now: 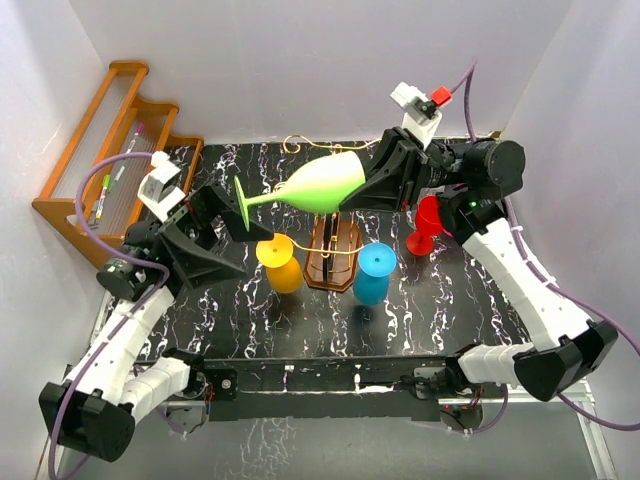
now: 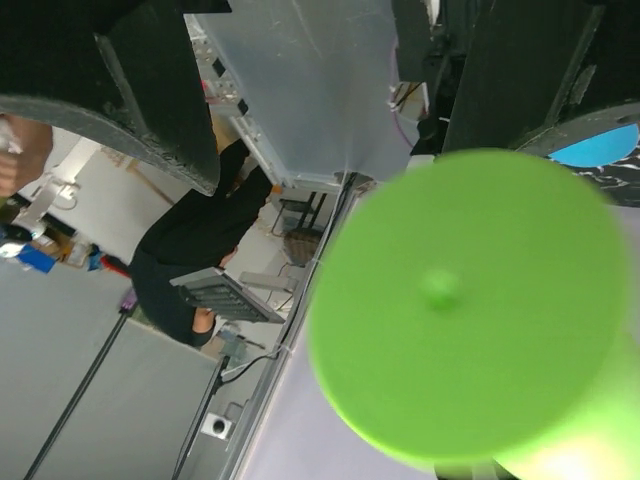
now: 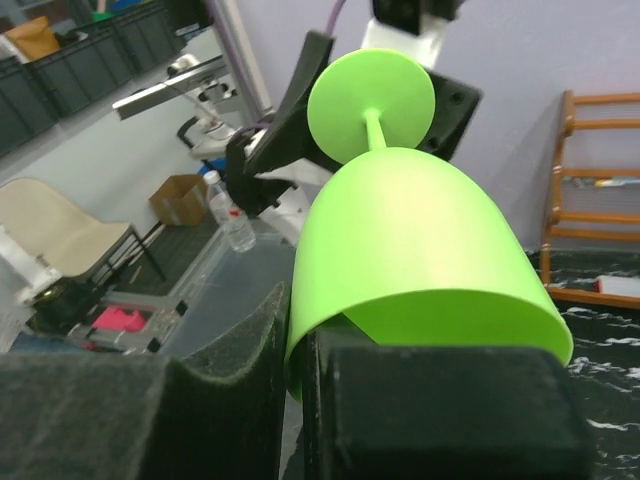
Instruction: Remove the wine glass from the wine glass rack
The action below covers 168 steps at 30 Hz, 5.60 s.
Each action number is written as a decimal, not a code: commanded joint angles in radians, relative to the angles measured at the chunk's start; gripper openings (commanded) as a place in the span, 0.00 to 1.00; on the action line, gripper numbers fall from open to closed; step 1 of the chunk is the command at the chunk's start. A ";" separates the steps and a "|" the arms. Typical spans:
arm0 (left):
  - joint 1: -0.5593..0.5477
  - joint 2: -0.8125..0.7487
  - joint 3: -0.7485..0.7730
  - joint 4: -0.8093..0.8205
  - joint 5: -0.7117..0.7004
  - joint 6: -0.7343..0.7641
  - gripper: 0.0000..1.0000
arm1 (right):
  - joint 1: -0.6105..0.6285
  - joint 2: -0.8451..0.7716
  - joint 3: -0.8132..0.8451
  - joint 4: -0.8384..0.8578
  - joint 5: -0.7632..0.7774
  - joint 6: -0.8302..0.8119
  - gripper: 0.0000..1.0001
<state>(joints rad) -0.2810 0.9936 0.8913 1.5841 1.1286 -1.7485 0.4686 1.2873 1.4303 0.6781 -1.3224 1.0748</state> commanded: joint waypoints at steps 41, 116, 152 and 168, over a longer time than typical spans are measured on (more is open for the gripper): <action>0.067 0.338 0.767 -2.256 -0.730 1.212 0.79 | -0.598 0.038 0.158 -1.862 1.437 -0.769 0.08; 0.086 -0.185 0.209 -2.271 -0.500 1.100 0.74 | -0.475 -0.027 0.210 -1.367 0.638 -0.656 0.26; 0.041 -0.065 0.017 -2.083 -0.292 1.026 0.31 | -0.436 -0.055 0.217 -1.238 0.608 -0.608 0.25; 0.041 -0.101 0.010 -2.035 -0.258 0.956 0.00 | -0.436 -0.072 0.203 -1.230 0.625 -0.599 0.25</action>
<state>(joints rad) -0.2363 0.9325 0.9131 -0.4904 0.8276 -0.7506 0.0273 1.2518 1.6264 -0.6228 -0.7059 0.4740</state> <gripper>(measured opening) 0.038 0.251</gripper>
